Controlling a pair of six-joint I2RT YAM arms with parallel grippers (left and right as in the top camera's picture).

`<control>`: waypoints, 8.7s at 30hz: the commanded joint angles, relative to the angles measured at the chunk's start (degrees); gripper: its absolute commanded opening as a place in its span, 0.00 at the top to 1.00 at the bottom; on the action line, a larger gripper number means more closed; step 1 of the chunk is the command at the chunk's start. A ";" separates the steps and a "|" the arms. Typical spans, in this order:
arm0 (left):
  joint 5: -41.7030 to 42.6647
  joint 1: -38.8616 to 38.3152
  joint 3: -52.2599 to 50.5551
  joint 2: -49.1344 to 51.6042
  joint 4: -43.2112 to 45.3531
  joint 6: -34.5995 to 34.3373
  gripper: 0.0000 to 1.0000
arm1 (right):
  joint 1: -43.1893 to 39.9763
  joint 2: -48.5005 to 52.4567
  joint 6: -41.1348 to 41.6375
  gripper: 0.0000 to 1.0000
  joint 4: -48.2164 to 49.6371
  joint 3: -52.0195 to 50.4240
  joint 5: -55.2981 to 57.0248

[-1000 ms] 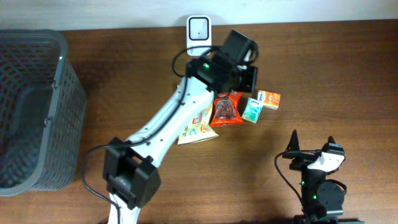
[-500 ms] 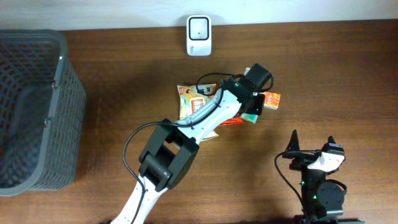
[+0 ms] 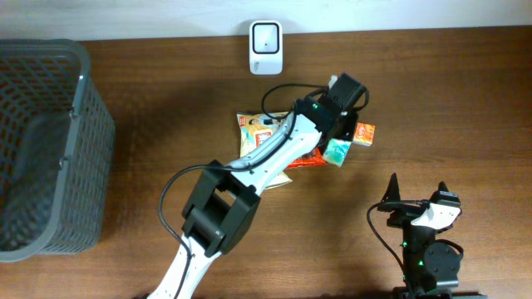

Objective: Scan the item barcode
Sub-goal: 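Place the green Kleenex pack beside the red bag with the left gripper, then move the left gripper back toward the basket, then reach the right gripper to the red candy bag and grasp it, then lift the red bag and hold it before the white scanner, then carry the red bag to the right table edge and release it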

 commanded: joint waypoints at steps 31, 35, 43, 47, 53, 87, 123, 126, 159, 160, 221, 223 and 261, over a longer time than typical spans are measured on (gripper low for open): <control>-1.18 0.09 14.95 -3.50 -12.63 0.33 0.36 | 0.33 -0.22 0.48 0.02 -0.28 -0.42 0.11; -1.38 2.19 17.84 -8.22 -18.16 0.31 0.01 | 0.33 -0.22 0.48 0.02 -0.28 -0.42 0.11; -1.40 9.94 17.86 -19.26 -33.18 0.28 0.01 | 0.33 -0.22 0.48 0.02 -0.28 -0.42 0.11; -1.36 13.68 17.86 -23.02 -38.60 0.26 0.01 | 0.33 -0.22 0.48 0.01 -0.28 -0.42 0.11; -3.56 16.17 17.86 -24.87 -45.62 0.26 0.01 | 0.33 -0.22 0.48 0.02 -0.28 -0.42 0.11; 2.21 55.87 17.86 -50.69 -57.88 -1.25 0.01 | 0.33 -0.22 0.48 0.02 -0.28 -0.42 0.11; 1.36 57.68 17.86 -53.48 -57.88 -1.25 0.01 | 0.28 26.36 -14.69 0.01 -15.85 46.90 -51.84; 1.36 57.68 17.86 -53.48 -57.88 -1.25 0.01 | 0.28 39.74 -14.82 0.01 -31.67 61.40 -59.52; 1.36 57.68 17.86 -53.48 -57.88 -1.25 0.01 | 29.57 114.92 15.52 0.96 -50.12 99.45 -23.19; 1.36 57.68 17.86 -53.48 -57.88 -1.25 0.01 | 29.62 116.56 15.52 0.96 -50.34 99.45 -23.19; 1.36 57.68 17.86 -53.48 -57.88 -1.25 0.01 | 20.04 126.16 3.87 0.96 -53.53 101.96 -15.34; 1.36 57.68 17.86 -53.48 -57.88 -1.25 0.01 | 20.04 125.61 3.87 0.96 -54.25 106.14 -13.42; 1.36 57.68 17.86 -53.48 -57.88 -1.25 0.01 | 16.55 134.53 1.38 0.96 7.02 118.20 -10.47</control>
